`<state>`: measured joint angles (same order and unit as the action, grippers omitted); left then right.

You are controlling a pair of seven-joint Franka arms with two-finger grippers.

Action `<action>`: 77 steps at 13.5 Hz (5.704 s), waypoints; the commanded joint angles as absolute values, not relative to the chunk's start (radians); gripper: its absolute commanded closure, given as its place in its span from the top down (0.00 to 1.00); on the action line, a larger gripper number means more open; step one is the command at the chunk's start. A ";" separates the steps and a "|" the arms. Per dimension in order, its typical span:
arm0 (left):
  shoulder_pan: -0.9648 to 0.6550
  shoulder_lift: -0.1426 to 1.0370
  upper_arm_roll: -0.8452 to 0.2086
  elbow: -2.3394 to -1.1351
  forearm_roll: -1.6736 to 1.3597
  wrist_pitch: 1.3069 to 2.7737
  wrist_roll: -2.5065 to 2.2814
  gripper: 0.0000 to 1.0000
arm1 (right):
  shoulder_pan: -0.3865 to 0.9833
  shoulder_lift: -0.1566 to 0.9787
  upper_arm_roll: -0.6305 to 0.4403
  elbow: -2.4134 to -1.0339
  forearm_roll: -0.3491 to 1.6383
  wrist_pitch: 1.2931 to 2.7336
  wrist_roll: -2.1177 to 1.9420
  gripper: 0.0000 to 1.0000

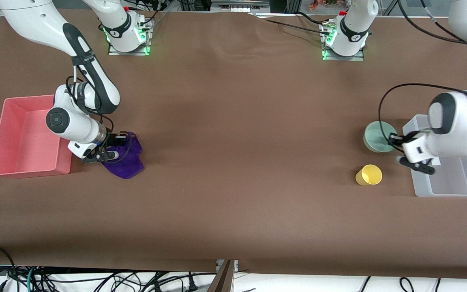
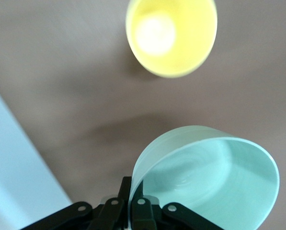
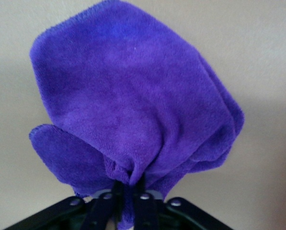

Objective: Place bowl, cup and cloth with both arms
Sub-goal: 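Carry the cloth into the pink bin while the left gripper lowers the bowl, then release the cloth in the pink bin while the left gripper grasps the yellow cup, then lift the yellow cup with the left gripper and place it into the bowl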

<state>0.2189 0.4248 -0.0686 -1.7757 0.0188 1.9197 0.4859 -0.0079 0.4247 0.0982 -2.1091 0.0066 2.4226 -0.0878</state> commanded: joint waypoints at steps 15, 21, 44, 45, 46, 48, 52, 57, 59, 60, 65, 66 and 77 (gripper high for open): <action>0.522 0.795 -0.060 -1.454 0.278 2.149 0.904 0.16 | -0.110 0.347 -0.268 -1.501 -0.135 1.468 -0.633 0.00; 0.502 0.704 -0.116 -1.433 0.272 2.048 0.893 1.00 | -0.135 0.351 -0.278 -1.784 -0.078 1.721 -0.632 0.00; 0.383 0.787 -0.362 -1.387 0.123 1.870 0.087 0.00 | -0.084 0.121 0.015 -1.473 -0.021 1.635 -0.279 1.00; 0.387 0.769 -0.367 -1.372 0.124 1.814 0.089 0.00 | -0.084 0.115 0.023 -1.477 -0.070 1.606 -0.273 1.00; 0.385 0.746 -0.365 -1.350 0.124 1.755 0.089 0.00 | -0.084 0.115 0.023 -1.476 -0.075 1.585 -0.212 1.00; 0.390 0.704 -0.364 -1.289 0.158 1.605 0.098 0.00 | -0.084 0.115 0.025 -1.476 -0.065 1.543 -0.138 1.00; 0.443 0.666 -0.351 -1.210 0.432 1.512 0.416 0.00 | -0.083 0.113 0.048 -1.471 -0.040 1.523 -0.126 1.00; 0.586 0.690 -0.353 -1.319 0.604 1.716 0.561 0.00 | -0.084 0.135 0.043 -1.447 -0.041 1.493 -0.121 1.00; 0.638 0.695 -0.353 -1.399 0.597 1.852 0.563 0.00 | -0.084 0.146 0.041 -1.433 -0.043 1.480 -0.126 1.00; 0.652 0.696 -0.353 -1.413 0.589 1.883 0.564 0.00 | -0.084 0.146 0.041 -1.431 -0.043 1.480 -0.127 1.00; 0.653 0.706 -0.359 -1.399 0.487 1.884 0.560 1.00 | -0.084 0.147 0.041 -1.431 -0.043 1.482 -0.127 1.00; 0.650 0.701 -0.360 -1.397 0.470 1.876 0.558 1.00 | -0.084 0.147 0.041 -1.427 -0.043 1.482 -0.127 1.00; 0.592 0.494 -0.724 -1.365 0.407 1.625 0.274 1.00 | -0.084 0.147 0.043 -1.427 -0.041 1.485 -0.126 1.00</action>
<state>0.6230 0.5344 -0.7088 -1.3567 0.4114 1.6655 0.3533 -0.0776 0.1413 0.0377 -1.4493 -0.0499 1.5004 -0.1312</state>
